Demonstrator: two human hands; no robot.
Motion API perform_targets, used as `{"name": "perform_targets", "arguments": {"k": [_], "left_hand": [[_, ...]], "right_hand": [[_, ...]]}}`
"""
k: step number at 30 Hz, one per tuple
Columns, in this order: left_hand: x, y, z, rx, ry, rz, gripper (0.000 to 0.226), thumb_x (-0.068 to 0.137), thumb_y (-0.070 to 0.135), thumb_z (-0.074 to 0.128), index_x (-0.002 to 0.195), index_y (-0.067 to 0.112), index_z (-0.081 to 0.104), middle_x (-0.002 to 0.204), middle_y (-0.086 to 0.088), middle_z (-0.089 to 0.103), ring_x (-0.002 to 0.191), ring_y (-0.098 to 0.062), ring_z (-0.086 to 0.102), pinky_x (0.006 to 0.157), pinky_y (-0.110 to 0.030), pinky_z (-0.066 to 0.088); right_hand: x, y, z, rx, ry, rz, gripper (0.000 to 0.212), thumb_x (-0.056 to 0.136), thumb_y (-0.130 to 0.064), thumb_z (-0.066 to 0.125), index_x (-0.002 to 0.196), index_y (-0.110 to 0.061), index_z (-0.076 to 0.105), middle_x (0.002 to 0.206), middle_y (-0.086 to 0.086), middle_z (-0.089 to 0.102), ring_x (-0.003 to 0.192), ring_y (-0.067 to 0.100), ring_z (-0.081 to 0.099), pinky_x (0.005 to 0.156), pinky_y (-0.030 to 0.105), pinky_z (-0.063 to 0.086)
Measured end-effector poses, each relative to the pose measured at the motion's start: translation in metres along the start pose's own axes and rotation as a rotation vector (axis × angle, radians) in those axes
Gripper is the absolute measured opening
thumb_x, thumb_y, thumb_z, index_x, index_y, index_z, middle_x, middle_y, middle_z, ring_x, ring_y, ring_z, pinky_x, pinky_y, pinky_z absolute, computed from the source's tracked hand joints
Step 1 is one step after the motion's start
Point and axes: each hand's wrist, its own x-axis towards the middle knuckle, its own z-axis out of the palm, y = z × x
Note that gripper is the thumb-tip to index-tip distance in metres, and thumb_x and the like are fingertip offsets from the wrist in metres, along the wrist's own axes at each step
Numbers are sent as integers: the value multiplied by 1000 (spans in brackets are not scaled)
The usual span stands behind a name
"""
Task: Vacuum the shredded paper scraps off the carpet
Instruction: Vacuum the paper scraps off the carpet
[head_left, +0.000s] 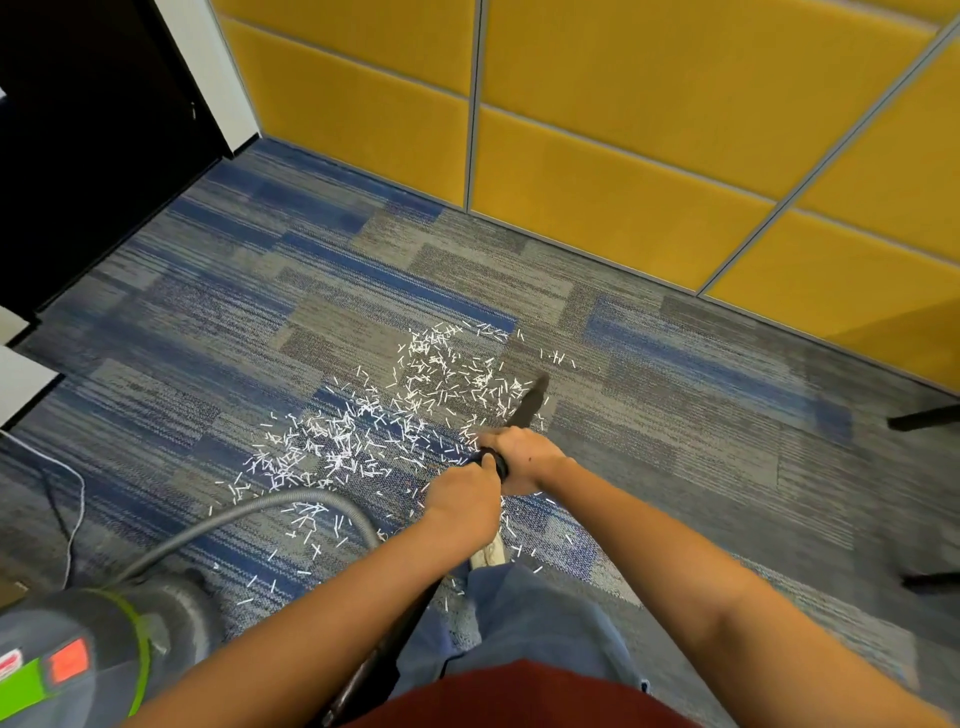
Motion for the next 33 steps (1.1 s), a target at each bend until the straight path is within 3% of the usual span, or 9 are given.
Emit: {"name": "perform_targets", "arguments": {"k": [2,4,8,16,19,26,33], "left_hand": [[0,4,-1,10,-7,17,63,96,8,41,151,7,10,131,-14,49,118,-30,50,89,-36,45],[1,10,0,20,-17,32,63,96,6,41,151,7,9,130,-14,49,118,-30,50,88,-36,45],[3,16,-3,30,-18,45,66,95,6,43,151,6,9,129,-14,50,117,-30,51,87,-36,45],[25,37,-27,37,68,106,67,93,3,43,151,9,8,123,-14,53,110,-30,54,75,-34,43],[41,51,-34,41,66,112,68,94,3,44,151,9,8,123,-15,53,110,-30,54,76,-35,45],[83,85,-52,84,39,129,62,96,7,43,150,5,12,131,-14,49,119,-29,50,89,-34,44],[100,94,-54,65,23,124,57,95,6,43,147,4,20,125,-13,53,113,-29,54,85,-36,47]], "right_hand": [[-6,6,1,-3,5,19,27,81,-20,60,106,-11,57,97,8,59,90,27,62,77,35,52],[-12,10,1,0,18,31,22,83,-18,59,102,-9,56,91,7,55,87,27,60,71,31,46],[-16,16,2,-11,52,36,16,81,-21,58,94,-14,52,89,4,57,85,26,61,70,32,48],[-26,53,-27,-51,135,106,26,81,-25,58,106,-15,57,94,7,63,88,26,61,71,32,48],[-27,73,-33,-10,139,137,34,80,-25,58,114,-17,57,100,6,63,93,26,61,77,34,51],[-24,120,-38,111,118,181,29,82,-19,59,110,-16,56,100,8,61,94,28,60,77,35,49],[-19,136,-42,149,102,158,20,82,-17,59,102,-15,57,101,7,61,93,26,59,82,40,51]]}}
